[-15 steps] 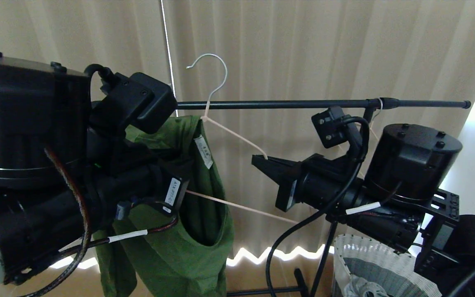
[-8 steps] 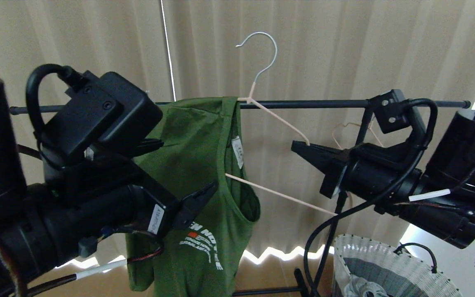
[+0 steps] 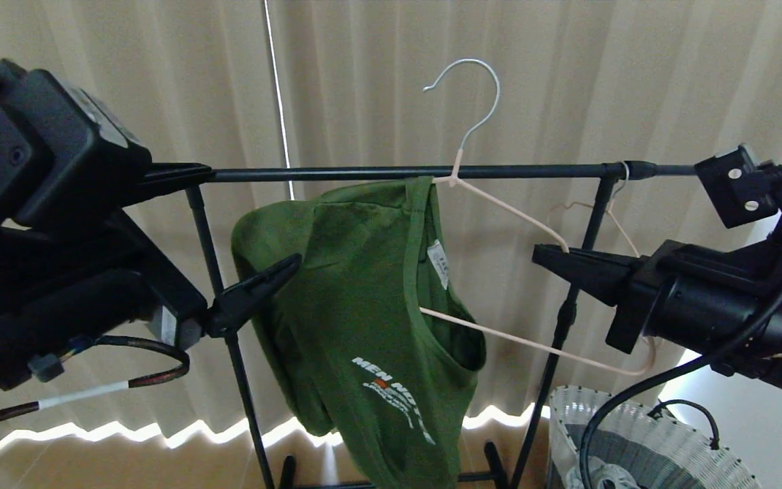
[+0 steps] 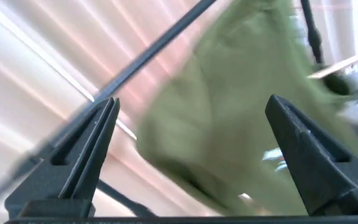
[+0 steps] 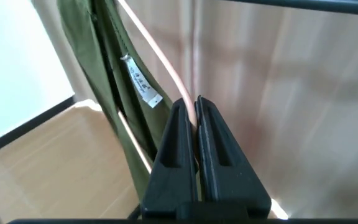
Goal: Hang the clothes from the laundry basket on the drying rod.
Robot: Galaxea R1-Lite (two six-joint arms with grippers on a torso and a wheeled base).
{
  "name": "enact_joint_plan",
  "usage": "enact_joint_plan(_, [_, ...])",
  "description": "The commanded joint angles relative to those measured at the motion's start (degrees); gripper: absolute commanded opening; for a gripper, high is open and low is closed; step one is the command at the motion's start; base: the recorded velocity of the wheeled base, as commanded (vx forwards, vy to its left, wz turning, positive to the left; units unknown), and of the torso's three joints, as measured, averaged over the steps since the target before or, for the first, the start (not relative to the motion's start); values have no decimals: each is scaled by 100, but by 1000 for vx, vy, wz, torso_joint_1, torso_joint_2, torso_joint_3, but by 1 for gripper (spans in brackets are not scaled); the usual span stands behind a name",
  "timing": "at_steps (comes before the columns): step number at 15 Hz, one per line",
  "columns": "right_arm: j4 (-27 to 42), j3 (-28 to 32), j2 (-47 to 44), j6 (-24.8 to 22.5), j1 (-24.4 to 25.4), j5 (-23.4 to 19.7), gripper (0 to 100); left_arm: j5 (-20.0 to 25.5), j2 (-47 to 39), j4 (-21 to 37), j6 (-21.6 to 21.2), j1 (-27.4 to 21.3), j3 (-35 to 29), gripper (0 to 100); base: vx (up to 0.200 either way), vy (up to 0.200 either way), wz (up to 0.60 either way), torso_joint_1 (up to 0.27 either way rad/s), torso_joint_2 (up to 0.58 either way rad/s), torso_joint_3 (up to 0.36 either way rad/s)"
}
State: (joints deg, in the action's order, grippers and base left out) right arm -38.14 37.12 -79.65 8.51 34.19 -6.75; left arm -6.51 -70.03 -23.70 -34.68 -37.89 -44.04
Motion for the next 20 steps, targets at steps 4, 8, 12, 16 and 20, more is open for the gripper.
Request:
enact_joint_plan(4, [-88,-29,-121,-42,114,-309,0,1073,-160,-12,-680,484,-87,100,0,0,0,0,0,0])
enact_joint_plan(8, [-97,-12,-244,-183,369,-318,0,1099,-661,-12,-1137,484,-298,100,0,0,0,0,0,0])
enact_joint_plan(12, [-97,-38,-182,-192,536,-318,0,897,-1065,-12,-1383,537,-333,100,0,0,0,0,0,0])
enact_joint_plan(16, [-97,-56,-182,-262,553,-327,0,844,-1144,-12,-1392,546,-438,100,0,0,0,0,0,0])
enact_joint_plan(20, [-97,-65,-173,-297,615,-327,0,844,-1144,-12,-1401,546,-421,0,0,0,0,0,0,0])
